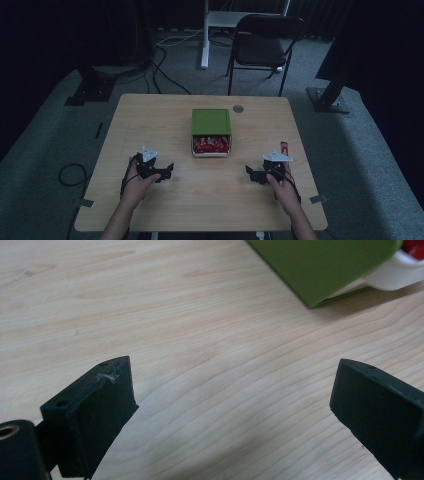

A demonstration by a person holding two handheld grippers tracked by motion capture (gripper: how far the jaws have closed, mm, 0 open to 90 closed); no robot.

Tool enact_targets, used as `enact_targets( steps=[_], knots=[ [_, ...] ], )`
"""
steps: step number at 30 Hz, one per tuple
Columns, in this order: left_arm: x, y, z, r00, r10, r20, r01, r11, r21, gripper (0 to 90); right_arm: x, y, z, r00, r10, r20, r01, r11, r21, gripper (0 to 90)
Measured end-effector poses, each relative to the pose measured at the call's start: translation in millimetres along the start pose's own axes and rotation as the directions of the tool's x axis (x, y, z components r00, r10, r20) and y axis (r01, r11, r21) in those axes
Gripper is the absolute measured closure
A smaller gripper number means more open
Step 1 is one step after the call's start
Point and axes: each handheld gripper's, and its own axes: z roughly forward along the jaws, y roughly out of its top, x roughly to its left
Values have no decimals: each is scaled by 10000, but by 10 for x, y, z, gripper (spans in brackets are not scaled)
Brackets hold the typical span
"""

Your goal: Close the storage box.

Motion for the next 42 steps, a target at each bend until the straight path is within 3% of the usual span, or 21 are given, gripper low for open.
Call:
enact_targets(
  steps=[8,16,20,37,39,42],
  knots=[
    [44,-76,-19,9967,-201,-792,216,9996,177,49,-46,-132,-5,9991,179,372,-193,9991,374,119],
    [110,-163,-37,9913,-736,-1090,758,9970,165,49,-51,-184,33,9974,-29,722,-29,9969,792,120],
    [147,-207,-58,9888,-813,-1252,861,9957,331,49,-43,-181,49,9955,-193,928,97,9946,1032,118],
    [214,-357,-100,9766,-912,-1946,1104,9898,903,49,-78,-180,58,9974,54,715,-133,9938,1100,116],
    [224,-367,-107,9747,-1141,-1920,1351,9858,1000,48,-78,-180,57,9975,52,712,-131,9938,1105,116],
    [229,-370,-107,9737,-1184,-1948,1393,9855,972,46,-78,-180,58,9975,51,712,-130,9938,1108,115]
  ],
)
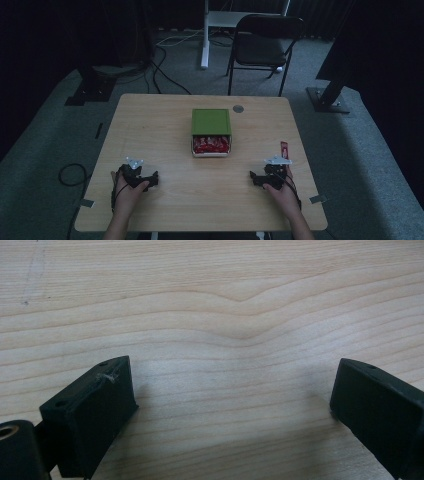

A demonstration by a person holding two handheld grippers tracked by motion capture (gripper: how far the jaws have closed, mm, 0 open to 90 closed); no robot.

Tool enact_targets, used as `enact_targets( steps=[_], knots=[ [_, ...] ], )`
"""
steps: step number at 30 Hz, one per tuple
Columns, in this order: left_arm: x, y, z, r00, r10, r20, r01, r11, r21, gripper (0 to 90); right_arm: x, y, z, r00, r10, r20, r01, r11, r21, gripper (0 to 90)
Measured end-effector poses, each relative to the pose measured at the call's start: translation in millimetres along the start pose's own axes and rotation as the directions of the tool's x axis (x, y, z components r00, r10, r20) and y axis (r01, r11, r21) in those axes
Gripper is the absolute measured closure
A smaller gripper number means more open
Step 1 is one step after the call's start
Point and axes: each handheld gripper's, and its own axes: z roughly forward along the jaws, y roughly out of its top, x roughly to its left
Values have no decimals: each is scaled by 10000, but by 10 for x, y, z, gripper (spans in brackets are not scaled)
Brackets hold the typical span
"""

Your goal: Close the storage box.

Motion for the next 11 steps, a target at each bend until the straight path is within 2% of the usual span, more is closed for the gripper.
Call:
enact_targets(
  steps=[11],
  knots=[
    [6,0,2,9997,-160,-172,161,9999,47,31,0,0,0,10000,-7,1,7,10000,2,115]
  ],
)
